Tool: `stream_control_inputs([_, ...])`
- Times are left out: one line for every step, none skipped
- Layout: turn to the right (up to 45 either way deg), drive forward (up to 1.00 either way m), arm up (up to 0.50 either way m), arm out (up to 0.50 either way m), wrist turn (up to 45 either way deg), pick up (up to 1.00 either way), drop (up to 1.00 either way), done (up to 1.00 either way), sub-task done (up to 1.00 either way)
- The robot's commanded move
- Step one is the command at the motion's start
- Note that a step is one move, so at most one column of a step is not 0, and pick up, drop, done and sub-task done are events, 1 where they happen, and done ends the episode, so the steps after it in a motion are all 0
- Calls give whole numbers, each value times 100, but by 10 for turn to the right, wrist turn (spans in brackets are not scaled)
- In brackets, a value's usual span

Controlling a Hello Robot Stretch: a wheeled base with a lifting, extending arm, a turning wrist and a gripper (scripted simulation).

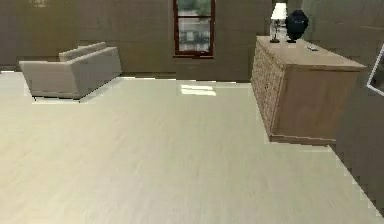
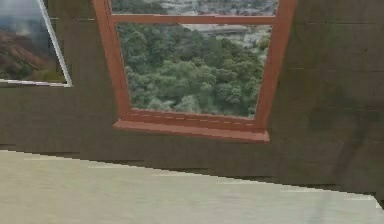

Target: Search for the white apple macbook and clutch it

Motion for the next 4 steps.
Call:
stream_control_inputs([-420,0,0,0,0,0,0,0,0])
stream_control_inputs([0,100,0,0,0,0,0,0,0])
stream_control_inputs([0,100,0,0,0,0,0,0,0])
stream_control_inputs([0,100,0,0,0,0,0,0,0])
